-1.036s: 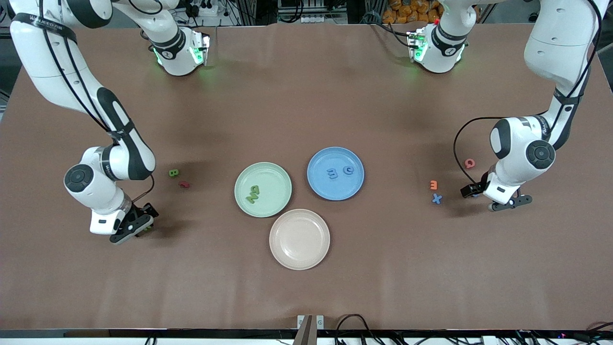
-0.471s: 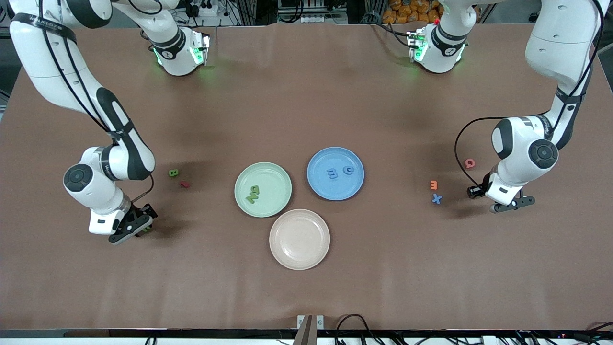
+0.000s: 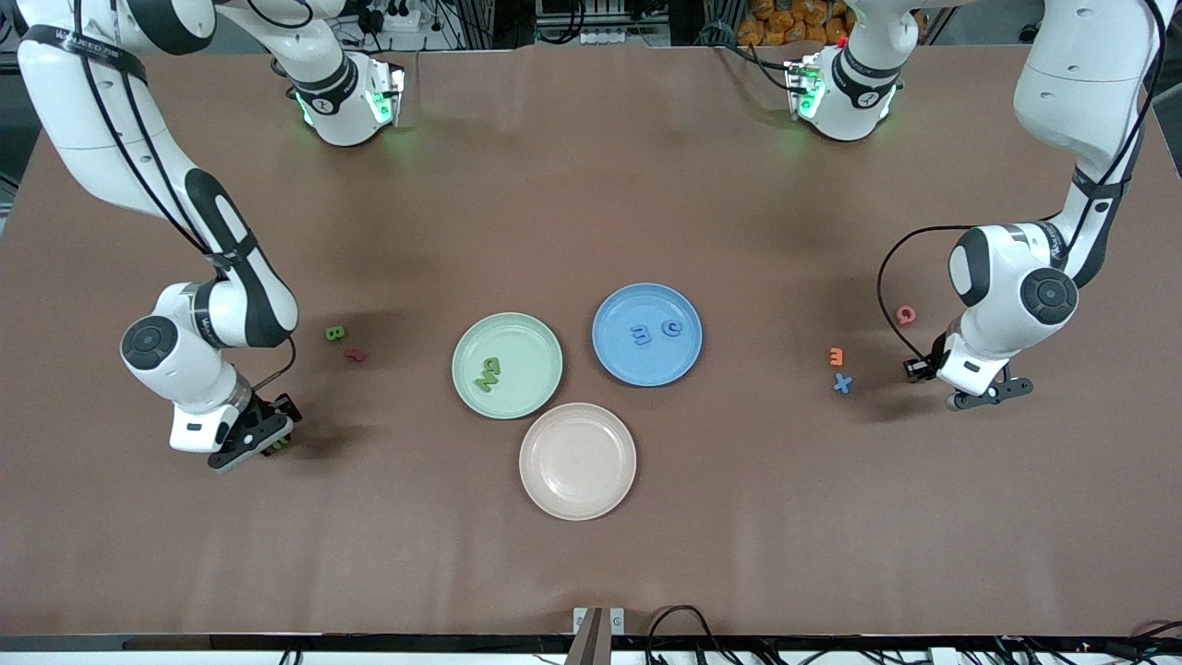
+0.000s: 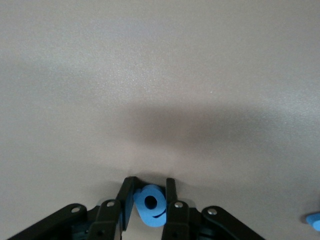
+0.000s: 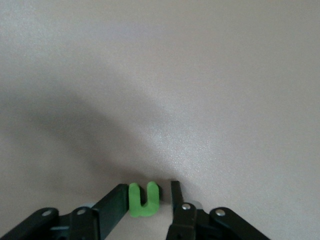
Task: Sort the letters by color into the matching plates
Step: 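Drop the blue e on the blue plate while the right gripper holds the u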
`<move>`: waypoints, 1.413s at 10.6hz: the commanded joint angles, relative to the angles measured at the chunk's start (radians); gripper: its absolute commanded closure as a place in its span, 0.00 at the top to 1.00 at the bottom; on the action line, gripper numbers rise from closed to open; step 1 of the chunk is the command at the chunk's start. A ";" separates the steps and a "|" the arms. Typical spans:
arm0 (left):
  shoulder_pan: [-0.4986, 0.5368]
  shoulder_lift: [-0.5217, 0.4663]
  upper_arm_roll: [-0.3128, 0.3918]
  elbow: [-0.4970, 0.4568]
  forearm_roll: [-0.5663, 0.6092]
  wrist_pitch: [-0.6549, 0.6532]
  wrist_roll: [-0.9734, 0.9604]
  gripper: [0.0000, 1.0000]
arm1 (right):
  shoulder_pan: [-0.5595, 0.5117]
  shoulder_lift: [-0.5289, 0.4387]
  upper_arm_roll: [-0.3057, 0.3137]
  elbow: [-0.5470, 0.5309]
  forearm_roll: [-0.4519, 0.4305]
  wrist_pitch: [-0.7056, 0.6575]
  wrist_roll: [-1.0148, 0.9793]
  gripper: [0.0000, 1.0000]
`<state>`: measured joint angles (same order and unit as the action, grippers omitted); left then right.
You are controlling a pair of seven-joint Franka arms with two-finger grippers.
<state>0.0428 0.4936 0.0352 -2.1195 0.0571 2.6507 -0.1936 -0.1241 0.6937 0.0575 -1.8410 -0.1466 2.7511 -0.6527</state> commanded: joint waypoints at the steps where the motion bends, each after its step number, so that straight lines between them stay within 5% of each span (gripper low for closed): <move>1: -0.004 -0.061 0.000 -0.013 -0.023 -0.021 0.005 0.00 | -0.020 0.027 0.015 0.026 -0.010 0.013 0.008 0.39; 7: -0.043 -0.125 -0.018 0.101 -0.029 -0.179 -0.027 0.00 | -0.028 0.017 0.015 0.026 -0.010 0.010 0.008 0.36; 15: -0.314 -0.086 -0.066 0.102 -0.028 -0.181 -0.530 0.00 | -0.031 0.018 0.015 0.026 -0.005 0.012 0.010 0.35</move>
<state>-0.1639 0.3993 -0.0368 -2.0256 0.0471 2.4799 -0.5660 -0.1349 0.6932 0.0584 -1.8291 -0.1464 2.7530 -0.6521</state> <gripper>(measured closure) 0.700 0.643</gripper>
